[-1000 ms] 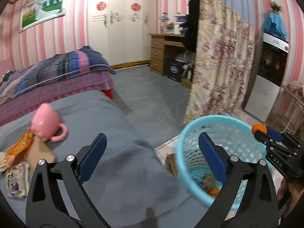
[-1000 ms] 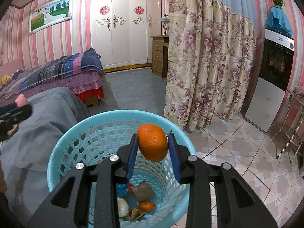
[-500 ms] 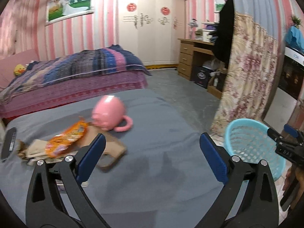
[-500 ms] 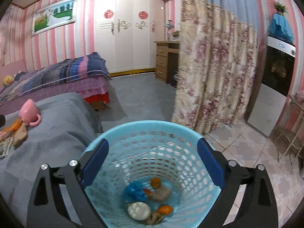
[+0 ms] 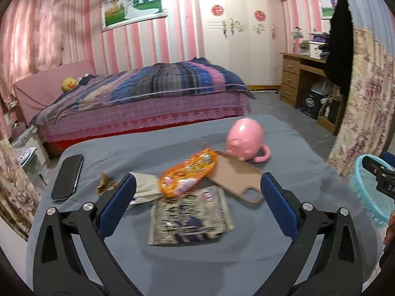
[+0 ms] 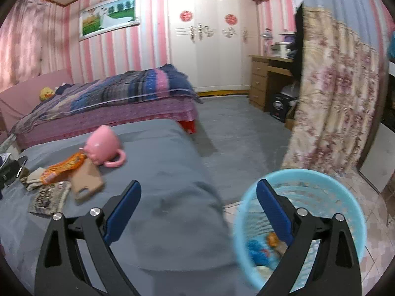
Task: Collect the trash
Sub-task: 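Move both open tools back over the bed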
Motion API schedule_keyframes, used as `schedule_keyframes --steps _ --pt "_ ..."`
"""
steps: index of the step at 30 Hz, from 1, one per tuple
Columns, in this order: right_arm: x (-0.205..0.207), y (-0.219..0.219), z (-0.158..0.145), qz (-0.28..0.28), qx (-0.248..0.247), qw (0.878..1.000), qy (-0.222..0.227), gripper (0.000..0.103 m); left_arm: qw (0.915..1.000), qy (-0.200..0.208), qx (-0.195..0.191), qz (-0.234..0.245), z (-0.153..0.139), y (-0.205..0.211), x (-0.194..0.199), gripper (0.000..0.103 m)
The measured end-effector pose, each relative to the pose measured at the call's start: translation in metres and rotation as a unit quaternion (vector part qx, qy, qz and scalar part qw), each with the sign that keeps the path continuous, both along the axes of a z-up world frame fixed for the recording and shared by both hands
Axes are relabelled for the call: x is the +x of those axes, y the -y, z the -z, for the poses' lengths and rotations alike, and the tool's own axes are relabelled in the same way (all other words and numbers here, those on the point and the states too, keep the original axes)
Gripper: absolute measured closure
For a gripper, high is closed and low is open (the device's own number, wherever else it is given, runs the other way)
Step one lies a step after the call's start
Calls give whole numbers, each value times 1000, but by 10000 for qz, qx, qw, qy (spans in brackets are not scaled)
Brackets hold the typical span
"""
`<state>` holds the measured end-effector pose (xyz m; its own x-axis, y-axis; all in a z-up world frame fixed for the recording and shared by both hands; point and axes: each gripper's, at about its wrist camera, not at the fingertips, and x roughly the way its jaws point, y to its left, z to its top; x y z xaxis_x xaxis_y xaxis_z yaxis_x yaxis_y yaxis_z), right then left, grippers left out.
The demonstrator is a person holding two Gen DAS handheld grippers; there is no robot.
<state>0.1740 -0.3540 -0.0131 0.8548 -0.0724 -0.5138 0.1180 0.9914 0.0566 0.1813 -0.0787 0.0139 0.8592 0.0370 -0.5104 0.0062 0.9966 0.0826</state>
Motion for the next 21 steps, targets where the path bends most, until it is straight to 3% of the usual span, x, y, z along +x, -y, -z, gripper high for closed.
schedule_keyframes --steps 10,14,21 --pt "37 -91 0 -671 37 9976 -158 10 9989 -107 -117 -442 4 -71 10 6" --pt "45 -130 17 -982 -67 9947 -297 10 9980 -102 -88 -616 6 -103 12 6" --pt "56 -184 37 -1525 -384 9855 -636 11 9927 -301 -374 -1109 18 -166 23 6"
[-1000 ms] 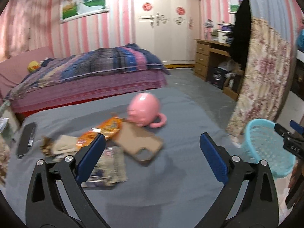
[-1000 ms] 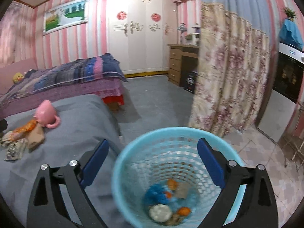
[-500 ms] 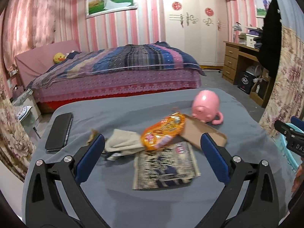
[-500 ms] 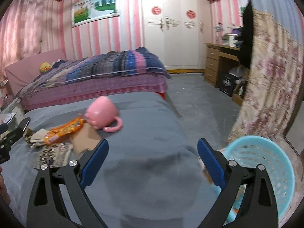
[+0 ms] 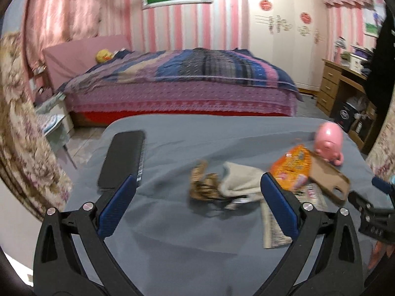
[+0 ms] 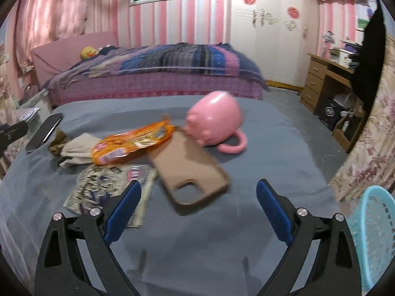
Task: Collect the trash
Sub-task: 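Move both open tools back over the bed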
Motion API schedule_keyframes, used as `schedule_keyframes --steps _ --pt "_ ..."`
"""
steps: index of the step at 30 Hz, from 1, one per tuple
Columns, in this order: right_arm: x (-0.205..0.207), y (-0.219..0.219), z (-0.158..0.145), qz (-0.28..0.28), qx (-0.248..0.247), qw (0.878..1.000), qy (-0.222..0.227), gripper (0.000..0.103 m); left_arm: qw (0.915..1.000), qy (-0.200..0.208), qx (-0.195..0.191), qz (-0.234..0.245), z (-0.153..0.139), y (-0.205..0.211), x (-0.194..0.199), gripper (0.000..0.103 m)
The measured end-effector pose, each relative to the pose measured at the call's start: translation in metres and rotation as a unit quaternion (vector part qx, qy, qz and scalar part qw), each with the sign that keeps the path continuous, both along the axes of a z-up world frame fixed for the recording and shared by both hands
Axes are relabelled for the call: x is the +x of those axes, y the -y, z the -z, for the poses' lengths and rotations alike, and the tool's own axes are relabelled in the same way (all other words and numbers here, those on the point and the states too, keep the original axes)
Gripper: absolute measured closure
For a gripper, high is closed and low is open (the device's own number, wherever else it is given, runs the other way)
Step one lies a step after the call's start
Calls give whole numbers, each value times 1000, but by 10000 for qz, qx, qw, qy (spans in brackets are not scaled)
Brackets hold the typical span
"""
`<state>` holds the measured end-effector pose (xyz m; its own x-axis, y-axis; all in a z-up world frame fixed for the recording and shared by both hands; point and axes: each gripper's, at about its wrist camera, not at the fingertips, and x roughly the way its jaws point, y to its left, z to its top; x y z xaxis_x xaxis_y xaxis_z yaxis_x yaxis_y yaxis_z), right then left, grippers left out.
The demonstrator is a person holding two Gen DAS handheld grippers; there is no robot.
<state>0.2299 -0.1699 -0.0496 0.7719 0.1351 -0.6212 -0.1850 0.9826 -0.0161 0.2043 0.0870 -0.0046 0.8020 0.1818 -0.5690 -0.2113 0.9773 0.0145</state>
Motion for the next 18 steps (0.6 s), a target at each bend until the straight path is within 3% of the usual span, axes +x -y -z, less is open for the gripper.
schedule_keyframes --steps 4,8,10,14,18 --pt "8 -21 11 -255 -122 9993 -228 11 9987 -146 -370 -327 10 -28 5 6" --pt "17 -38 24 -424 -90 9975 -562 12 9986 -211 -174 -454 15 -35 3 6" --pt "19 -46 33 -447 -185 9962 -720 18 9986 -207 -107 -477 14 -36 1 6" --pt "15 -56 38 -480 -434 9951 -741 21 9982 -226 -282 -481 16 -40 2 6" --pt "9 -53 38 -464 -340 9955 -749 32 9981 -301 -227 -486 19 -35 5 6"
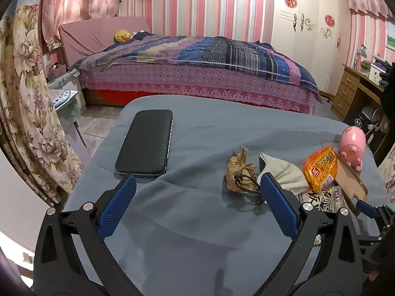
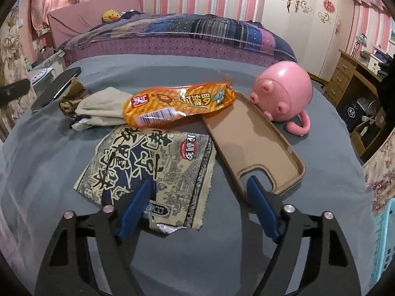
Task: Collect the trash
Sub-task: 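Move both open tools back over the bed, then grasp the small brown paper bag with the left tool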
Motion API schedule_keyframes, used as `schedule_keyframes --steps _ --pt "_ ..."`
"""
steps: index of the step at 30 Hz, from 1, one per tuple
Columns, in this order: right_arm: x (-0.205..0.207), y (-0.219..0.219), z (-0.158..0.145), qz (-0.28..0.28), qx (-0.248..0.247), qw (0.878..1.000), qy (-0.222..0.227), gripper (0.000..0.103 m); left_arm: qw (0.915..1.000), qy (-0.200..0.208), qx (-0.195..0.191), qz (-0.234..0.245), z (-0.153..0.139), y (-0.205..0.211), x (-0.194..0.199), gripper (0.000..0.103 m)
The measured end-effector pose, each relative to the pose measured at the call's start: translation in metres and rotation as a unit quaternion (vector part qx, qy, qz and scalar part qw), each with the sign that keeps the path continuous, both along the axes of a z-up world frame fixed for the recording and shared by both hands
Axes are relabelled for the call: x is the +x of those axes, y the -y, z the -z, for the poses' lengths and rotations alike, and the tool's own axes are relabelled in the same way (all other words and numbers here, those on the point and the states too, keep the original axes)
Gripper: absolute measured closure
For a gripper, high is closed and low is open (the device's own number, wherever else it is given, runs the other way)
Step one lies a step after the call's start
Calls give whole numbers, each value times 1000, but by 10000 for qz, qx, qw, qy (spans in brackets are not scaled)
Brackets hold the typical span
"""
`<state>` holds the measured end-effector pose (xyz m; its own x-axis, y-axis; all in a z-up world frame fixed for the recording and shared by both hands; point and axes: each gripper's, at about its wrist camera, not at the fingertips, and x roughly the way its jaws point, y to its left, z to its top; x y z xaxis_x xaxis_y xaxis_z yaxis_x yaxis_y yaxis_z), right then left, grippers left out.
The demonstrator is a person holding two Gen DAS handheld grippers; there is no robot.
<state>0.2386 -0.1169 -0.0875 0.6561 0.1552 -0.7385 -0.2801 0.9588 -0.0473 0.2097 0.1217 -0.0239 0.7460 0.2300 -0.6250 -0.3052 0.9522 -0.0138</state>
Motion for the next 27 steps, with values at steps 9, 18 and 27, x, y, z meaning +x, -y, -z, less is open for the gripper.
schedule_keyframes --steps 9,18,27 --pt "0 9 -2 91 181 9998 -31 41 9997 -149 124 142 10 10 7 6" --pt "5 24 -4 220 451 9987 59 41 9993 -90 -366 -34 30 -5 33 17" --pt "11 34 -4 282 442 9985 129 41 9960 -308 -739 396 52 4 60 78"
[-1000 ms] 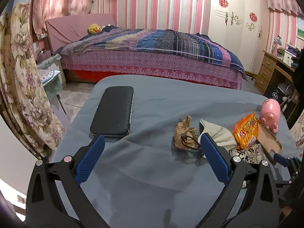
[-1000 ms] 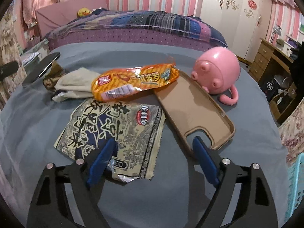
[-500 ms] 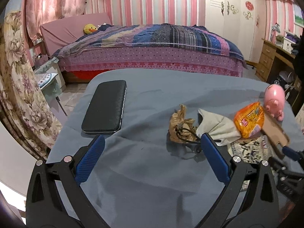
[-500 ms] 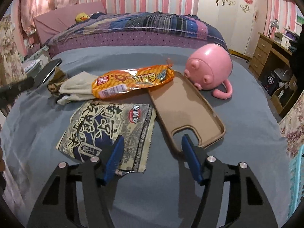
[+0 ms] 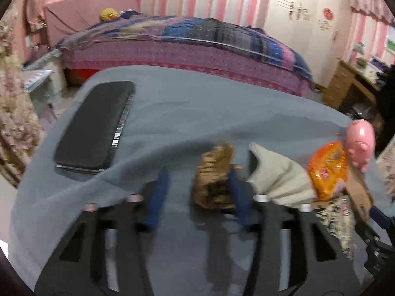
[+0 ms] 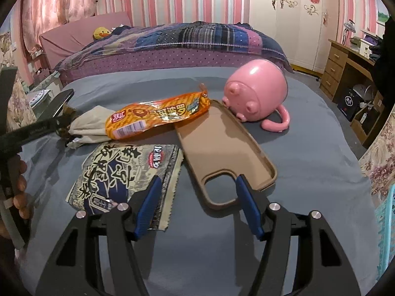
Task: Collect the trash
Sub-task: 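Grasp the small brown paper bag with the left tool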
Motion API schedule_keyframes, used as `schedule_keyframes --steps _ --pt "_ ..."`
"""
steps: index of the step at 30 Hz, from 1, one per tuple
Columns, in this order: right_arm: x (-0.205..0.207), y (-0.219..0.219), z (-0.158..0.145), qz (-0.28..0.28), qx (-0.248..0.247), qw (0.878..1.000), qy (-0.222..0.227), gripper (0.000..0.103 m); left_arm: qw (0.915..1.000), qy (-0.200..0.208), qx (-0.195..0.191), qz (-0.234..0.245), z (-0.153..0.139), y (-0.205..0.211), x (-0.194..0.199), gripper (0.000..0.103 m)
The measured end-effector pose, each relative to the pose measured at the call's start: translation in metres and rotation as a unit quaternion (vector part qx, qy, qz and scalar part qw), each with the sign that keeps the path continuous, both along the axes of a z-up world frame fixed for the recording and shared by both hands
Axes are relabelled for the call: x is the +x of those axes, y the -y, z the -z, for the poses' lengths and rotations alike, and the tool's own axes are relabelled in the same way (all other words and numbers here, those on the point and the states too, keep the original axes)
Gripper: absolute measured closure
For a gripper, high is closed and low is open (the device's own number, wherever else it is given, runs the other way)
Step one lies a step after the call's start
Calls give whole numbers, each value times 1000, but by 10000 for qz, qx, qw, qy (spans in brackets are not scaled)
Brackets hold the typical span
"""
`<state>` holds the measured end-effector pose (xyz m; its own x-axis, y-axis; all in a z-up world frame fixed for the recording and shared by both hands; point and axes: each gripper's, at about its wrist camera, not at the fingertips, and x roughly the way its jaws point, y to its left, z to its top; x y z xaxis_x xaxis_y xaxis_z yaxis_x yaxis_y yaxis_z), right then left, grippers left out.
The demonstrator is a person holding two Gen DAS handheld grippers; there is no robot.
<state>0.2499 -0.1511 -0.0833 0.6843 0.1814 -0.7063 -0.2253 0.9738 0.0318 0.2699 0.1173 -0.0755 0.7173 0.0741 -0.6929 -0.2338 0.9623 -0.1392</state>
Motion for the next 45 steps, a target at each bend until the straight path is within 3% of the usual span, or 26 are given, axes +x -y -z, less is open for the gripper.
schedule_keyframes --steps 1,15,18,22,23,26,27,34,40,45 --pt "0 1 0 6 2 10000 4 41 10000 49 -27 17 -2 -1 -2 85" --pt "-11 -20 -15 -232 -43 9994 268 41 9972 493 491 -281 -51 -32 -43 85" --pt "-14 -29 -15 -281 -151 9990 305 41 9995 136 283 -55 -43 -40 -47 85" --pt "-16 -31 -15 -281 -218 9988 336 41 9979 -335 510 205 -33 -38 -57 83" --pt "-16 -31 -14 -278 -237 9988 340 41 9976 -390 543 171 -32 -42 -60 79" --pt "-17 -30 -13 -250 -323 9985 359 41 9978 -345 539 -182 -33 -58 -68 48" --pt "-17 -28 -14 -223 -341 9985 371 41 9975 -345 526 -323 -33 -64 -69 45" --pt "-15 -21 -14 -153 -254 9989 363 41 9952 -450 546 -681 -28 -87 -73 45" --pt "-15 -20 -14 -156 -238 9988 389 41 9952 -377 343 -830 -24 -99 -70 45" --pt "-14 -18 -14 -143 -161 9991 375 41 9961 -502 421 -596 -10 -88 -57 46"
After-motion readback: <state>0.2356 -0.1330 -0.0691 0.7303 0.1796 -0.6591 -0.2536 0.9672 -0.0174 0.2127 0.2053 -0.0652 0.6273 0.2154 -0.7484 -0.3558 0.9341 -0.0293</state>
